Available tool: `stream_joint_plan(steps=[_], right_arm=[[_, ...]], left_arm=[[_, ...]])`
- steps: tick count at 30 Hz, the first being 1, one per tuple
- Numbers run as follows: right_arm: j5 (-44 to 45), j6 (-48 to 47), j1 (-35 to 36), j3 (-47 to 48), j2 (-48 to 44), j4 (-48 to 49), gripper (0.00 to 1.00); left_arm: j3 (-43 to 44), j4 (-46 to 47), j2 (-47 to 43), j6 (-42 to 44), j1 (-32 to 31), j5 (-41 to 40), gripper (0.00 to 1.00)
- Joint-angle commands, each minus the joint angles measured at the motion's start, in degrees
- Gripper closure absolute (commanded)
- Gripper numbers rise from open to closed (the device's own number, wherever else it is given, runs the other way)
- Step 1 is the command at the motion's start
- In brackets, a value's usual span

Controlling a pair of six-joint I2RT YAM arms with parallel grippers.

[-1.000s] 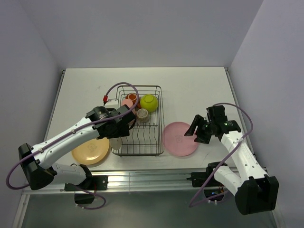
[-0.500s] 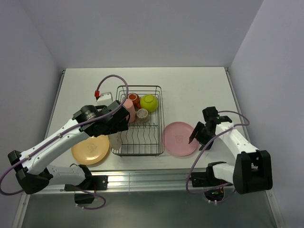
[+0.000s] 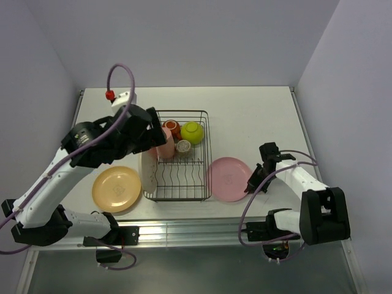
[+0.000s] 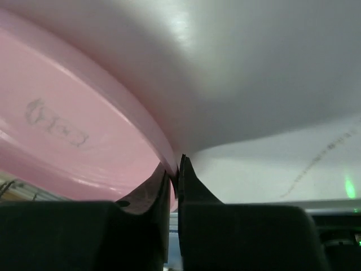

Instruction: Load the mixed dishes into the dish rack

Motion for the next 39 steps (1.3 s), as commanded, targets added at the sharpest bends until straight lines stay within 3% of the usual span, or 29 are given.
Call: stream_joint_plan(steps=[1, 6, 10, 16, 20, 26, 39], right_arm=[[4.5, 1.7, 0.3, -0.6, -1.7, 2.4, 1.00], [8.5, 1.0, 0.3, 4.1, -7.2, -2.1, 1.00], [14.3, -0.5, -0.5, 17.0, -15.3, -8.1, 1.00], [19.0, -2.8, -1.6, 32.3, -17.3, -15.7, 1.00], [8.3, -6.6, -1.6, 36.2, -17.9, -15.4, 1.00], [-9.3, -9.3, -1.5, 38.1, -16.5, -15.4, 1.00], [-32.3, -3.2, 0.0, 35.7, -17.0, -6.9, 1.00]], left_arm=[[9.1, -0.2, 1.4, 3.4, -0.2, 2.4, 0.01], [15.9, 6.7, 4.4, 8.3, -0.2, 12.0, 0.01], [12.5, 14.9, 4.0, 9.9, -0.2, 19.5, 0.01], [4.6, 24.8, 3.0, 10.0, 0.5, 25.9, 0.01], [2.0, 29.8, 2.9, 11.1, 1.2, 31.9, 0.01], [1.5, 31.7, 3.8, 14.1, 1.4, 32.9, 0.01], [2.5, 28.4, 9.0, 17.2, 1.8, 32.7, 0.01]])
